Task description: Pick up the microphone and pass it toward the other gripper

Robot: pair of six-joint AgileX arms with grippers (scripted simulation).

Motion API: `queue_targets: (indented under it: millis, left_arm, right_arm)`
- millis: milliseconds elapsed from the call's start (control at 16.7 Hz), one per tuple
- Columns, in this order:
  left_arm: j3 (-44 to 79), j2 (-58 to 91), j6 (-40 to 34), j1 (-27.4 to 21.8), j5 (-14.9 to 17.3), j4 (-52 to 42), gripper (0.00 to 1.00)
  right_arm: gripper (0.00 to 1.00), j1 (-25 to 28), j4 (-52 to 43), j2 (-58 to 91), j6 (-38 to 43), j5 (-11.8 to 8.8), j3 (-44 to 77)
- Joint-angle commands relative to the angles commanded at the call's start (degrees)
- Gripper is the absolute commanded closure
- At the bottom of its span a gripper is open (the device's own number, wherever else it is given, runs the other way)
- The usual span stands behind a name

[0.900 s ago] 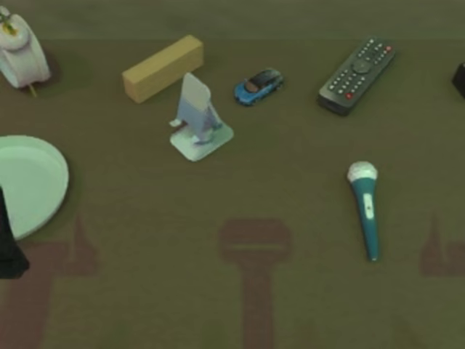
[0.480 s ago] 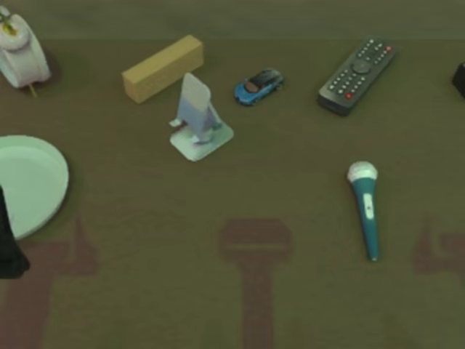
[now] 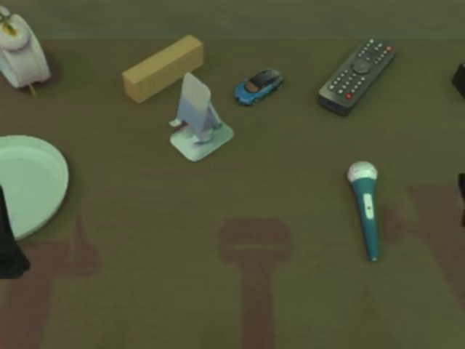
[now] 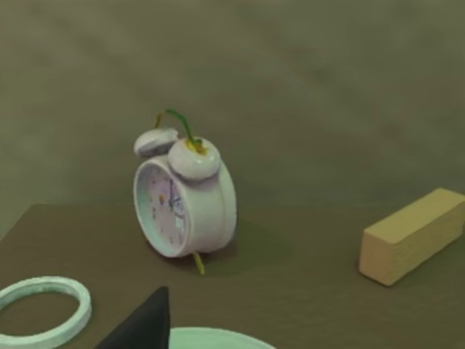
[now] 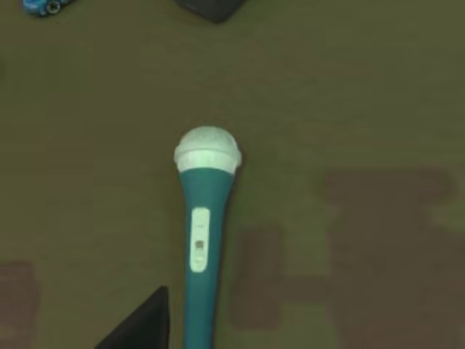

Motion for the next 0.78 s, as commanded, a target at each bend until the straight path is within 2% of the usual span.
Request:
queue_targets:
  millis: [480,780]
  left_arm:
    - [0.0,0.0,0.0,0.0,0.0,0.0,0.0]
    - [0.0,0.0,0.0,0.0,0.0,0.0,0.0]
  right_arm:
    - [0.0,9.5,-18.4,41.8,10.1,1.5,27.0]
    - [0.0,13.4,-25.0,57.0,13.5,1.7,36.7]
